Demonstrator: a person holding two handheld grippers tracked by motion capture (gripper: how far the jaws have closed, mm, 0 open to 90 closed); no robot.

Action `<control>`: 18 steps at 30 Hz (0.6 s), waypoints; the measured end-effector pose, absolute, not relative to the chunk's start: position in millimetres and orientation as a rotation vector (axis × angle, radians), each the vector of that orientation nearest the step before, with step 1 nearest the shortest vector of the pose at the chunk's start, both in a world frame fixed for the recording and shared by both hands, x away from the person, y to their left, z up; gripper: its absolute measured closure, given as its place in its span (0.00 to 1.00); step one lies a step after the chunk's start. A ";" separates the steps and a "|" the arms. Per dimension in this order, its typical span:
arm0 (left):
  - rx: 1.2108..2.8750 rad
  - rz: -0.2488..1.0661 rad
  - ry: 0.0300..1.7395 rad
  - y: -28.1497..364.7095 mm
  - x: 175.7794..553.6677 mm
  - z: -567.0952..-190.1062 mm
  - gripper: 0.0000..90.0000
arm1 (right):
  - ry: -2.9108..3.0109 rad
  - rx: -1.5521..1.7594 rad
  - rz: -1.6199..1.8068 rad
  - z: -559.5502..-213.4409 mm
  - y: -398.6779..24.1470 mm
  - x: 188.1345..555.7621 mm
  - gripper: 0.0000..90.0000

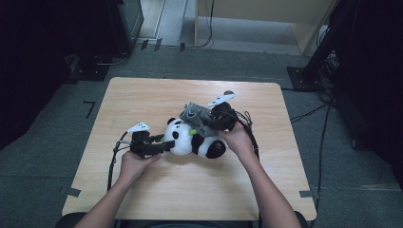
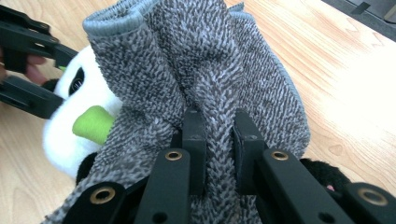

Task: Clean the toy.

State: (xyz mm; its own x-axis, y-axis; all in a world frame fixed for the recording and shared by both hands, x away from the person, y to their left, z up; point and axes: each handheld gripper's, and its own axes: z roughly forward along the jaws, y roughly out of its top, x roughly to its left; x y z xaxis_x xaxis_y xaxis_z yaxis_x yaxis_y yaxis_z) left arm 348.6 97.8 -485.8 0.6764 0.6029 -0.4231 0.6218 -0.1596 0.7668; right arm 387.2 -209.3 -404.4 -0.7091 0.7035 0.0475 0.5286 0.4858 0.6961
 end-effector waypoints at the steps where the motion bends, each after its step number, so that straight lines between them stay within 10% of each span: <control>1: 1.838 -0.017 0.957 99.1 348.4 -484.9 0.42 | 2.491 1.055 1.040 -405.5 -208.9 388.2 0.89; 18: 1.886 0.062 0.853 74.6 351.2 -507.9 0.10 | 2.505 1.087 1.099 -414.8 -207.0 400.4 0.90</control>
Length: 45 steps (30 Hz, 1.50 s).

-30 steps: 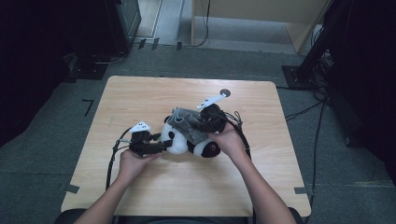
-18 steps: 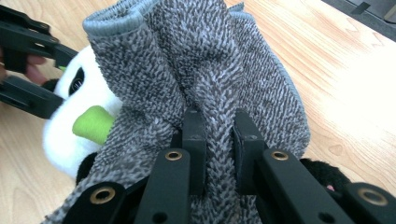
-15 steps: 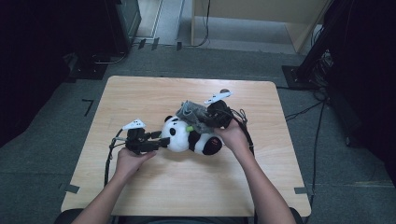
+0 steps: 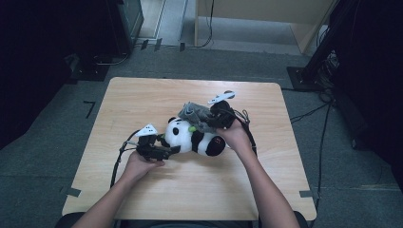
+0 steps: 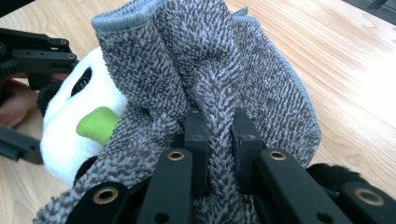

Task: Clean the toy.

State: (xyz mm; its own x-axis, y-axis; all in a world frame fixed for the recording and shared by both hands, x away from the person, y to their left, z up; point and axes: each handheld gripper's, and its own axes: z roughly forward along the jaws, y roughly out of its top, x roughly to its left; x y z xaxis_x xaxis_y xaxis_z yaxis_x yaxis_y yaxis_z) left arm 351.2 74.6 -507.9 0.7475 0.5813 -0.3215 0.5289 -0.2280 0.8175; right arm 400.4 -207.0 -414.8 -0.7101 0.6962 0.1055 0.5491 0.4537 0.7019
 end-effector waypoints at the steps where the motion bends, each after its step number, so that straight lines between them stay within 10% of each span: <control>1: 1.878 0.070 0.872 74.3 351.0 -507.3 0.11 | 2.501 1.084 1.092 -414.8 -205.6 400.0 0.90; 10: 1.861 0.113 0.913 77.6 346.8 -498.6 0.47 | 2.445 1.048 1.210 -378.8 -195.6 390.2 0.90; 22: 1.869 0.083 0.966 77.6 342.3 -492.6 0.52 | 2.675 0.857 1.049 -398.1 -120.8 373.2 0.90; 45: 1.883 0.085 0.945 78.0 342.7 -495.3 0.51 | 2.474 1.156 1.029 -398.3 -190.0 420.2 0.90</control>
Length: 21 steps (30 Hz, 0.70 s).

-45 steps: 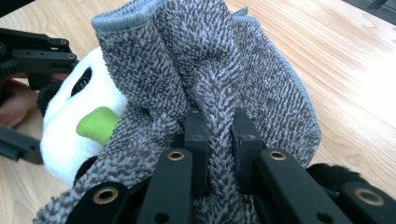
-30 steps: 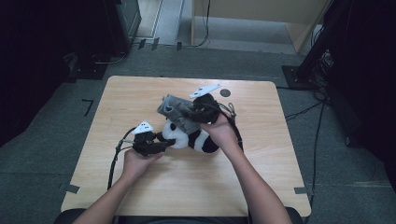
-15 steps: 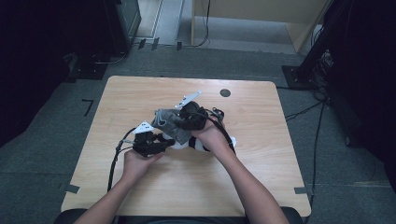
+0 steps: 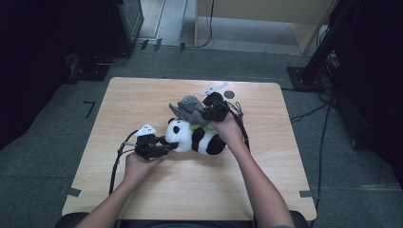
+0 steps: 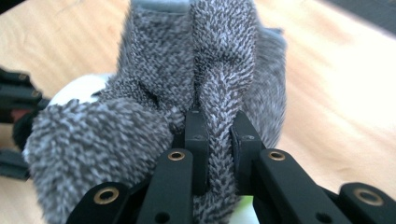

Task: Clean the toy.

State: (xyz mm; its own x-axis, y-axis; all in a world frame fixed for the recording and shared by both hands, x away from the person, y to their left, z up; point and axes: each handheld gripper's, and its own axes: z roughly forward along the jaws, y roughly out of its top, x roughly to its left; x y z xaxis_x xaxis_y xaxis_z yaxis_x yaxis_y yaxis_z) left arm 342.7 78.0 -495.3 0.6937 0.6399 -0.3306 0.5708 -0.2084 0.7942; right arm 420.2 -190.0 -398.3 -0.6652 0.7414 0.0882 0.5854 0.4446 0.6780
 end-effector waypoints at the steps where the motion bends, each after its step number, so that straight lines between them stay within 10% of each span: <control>1: 1.884 0.088 0.943 78.4 342.7 -495.7 0.51 | 2.463 1.164 1.043 -394.5 -191.4 419.2 0.90; 21: 1.868 0.074 0.952 80.2 343.6 -495.4 0.50 | 2.661 0.869 1.077 -380.8 -125.9 367.9 0.90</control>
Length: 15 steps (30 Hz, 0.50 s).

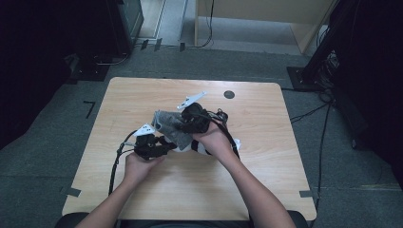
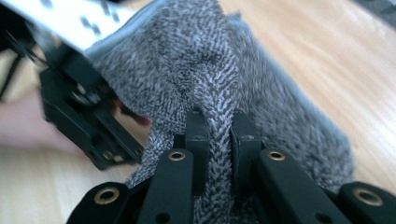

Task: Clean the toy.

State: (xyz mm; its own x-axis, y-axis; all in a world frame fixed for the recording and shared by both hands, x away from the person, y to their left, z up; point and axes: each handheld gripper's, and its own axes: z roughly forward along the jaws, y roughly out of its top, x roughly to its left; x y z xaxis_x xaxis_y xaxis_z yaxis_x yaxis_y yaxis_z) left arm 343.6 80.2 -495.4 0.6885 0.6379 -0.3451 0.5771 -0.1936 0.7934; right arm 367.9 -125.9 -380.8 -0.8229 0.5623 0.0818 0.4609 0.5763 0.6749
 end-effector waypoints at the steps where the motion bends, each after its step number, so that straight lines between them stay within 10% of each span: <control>1: 1.862 0.070 0.958 80.0 343.6 -495.6 0.50 | 2.674 0.868 1.043 -386.1 -124.0 368.1 0.90; 8: 1.853 0.061 0.969 80.3 344.7 -495.8 0.50 | 2.642 0.734 0.949 -397.3 -121.6 365.4 0.84; 15: 1.846 0.050 0.977 80.7 345.0 -495.9 0.50 | 2.594 0.643 0.994 -394.9 -120.9 363.3 0.46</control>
